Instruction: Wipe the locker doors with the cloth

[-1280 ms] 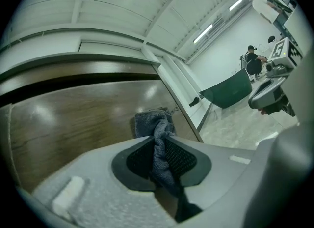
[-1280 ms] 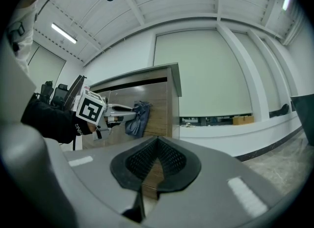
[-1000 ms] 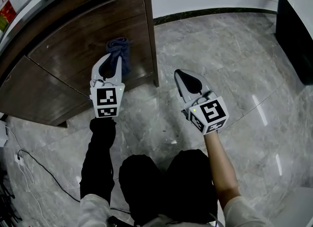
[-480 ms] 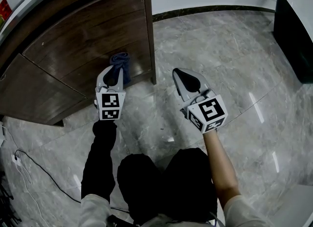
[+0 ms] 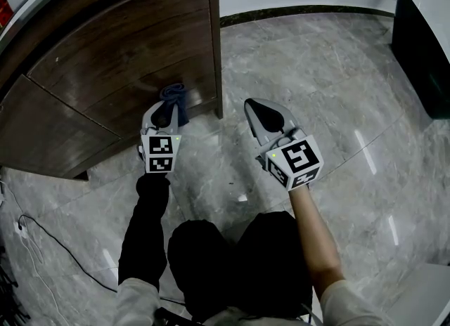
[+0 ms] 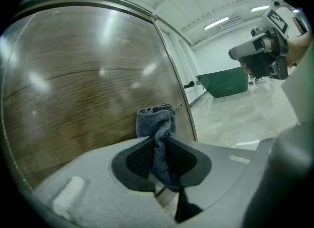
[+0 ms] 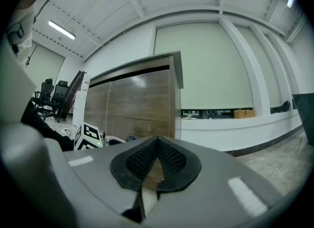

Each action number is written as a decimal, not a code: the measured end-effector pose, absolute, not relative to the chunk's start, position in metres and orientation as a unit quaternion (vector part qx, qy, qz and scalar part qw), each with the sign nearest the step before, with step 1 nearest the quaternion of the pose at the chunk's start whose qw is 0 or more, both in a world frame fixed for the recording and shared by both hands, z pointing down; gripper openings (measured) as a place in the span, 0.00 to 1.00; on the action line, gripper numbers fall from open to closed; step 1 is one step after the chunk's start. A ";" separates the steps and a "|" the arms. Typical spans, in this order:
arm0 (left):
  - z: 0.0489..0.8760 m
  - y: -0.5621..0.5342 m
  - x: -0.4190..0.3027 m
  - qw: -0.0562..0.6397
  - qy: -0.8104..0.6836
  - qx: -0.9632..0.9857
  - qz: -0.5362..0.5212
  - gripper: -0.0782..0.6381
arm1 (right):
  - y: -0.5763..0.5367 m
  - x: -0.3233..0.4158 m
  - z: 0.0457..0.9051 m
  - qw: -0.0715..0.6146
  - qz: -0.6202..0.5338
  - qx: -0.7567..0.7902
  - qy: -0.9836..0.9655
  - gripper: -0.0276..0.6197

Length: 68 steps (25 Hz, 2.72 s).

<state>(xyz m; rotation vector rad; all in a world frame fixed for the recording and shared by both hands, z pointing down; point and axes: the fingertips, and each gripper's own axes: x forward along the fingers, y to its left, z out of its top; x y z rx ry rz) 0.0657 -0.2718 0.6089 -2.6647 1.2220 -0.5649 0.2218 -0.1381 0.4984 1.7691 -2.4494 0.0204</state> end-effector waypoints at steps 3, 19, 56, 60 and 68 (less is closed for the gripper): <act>0.627 -0.271 0.063 0.066 0.407 -0.888 -0.202 0.21 | -0.138 0.222 0.501 0.062 0.009 0.585 -0.809 0.05; 0.667 -0.257 0.055 0.034 0.397 -0.886 -0.236 0.21 | -0.136 0.229 0.514 0.066 0.020 0.587 -0.807 0.05; 0.307 -0.254 -0.018 0.226 0.510 -0.830 0.006 0.21 | -0.126 0.218 0.474 0.013 -0.008 0.582 -0.813 0.05; 0.339 -0.270 -0.026 0.201 0.523 -0.828 -0.010 0.21 | -0.127 0.214 0.476 0.018 -0.008 0.577 -0.816 0.05; 0.378 -0.273 -0.032 0.179 0.527 -0.831 -0.011 0.21 | -0.128 0.209 0.482 0.026 -0.004 0.574 -0.819 0.05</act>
